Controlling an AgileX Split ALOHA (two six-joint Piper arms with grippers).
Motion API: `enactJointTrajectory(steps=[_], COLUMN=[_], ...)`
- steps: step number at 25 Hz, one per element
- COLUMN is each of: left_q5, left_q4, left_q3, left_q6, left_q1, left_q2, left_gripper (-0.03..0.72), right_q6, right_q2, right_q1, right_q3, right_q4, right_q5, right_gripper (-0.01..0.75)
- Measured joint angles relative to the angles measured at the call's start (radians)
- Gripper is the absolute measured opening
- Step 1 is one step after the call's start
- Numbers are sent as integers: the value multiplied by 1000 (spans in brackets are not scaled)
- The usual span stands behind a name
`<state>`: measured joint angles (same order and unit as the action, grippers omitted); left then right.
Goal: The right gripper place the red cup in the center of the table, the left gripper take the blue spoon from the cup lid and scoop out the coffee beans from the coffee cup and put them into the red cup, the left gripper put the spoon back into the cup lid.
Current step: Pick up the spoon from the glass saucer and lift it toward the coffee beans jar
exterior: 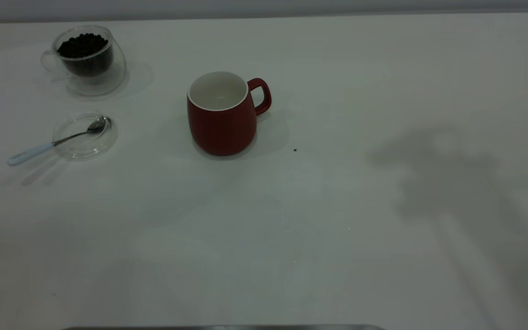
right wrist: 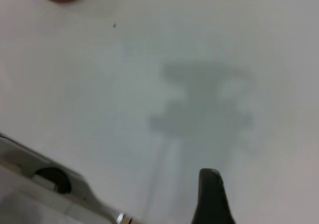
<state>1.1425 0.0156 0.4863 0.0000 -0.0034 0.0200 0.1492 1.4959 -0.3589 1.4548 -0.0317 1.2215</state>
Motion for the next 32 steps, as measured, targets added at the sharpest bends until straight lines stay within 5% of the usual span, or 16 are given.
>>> enactJointTrajectory(steps=[10,16,32], left_q5=[0,0,0], left_q4=[0,0,0], left_q3=[0,0,0], left_q6=[7,7,7], left_q1=[0,0,0], left_q2=[0,0,0], left_gripper=[559,559,559], right_q6=[-138,-149,-149], right_q2=[-507,-800,-1498], right_q1=[31,119,181], right_q3=[-674,-915,-986], right_q4=[62,67,67], right_q5=[10,-10,-99], right_gripper=[572,572,572])
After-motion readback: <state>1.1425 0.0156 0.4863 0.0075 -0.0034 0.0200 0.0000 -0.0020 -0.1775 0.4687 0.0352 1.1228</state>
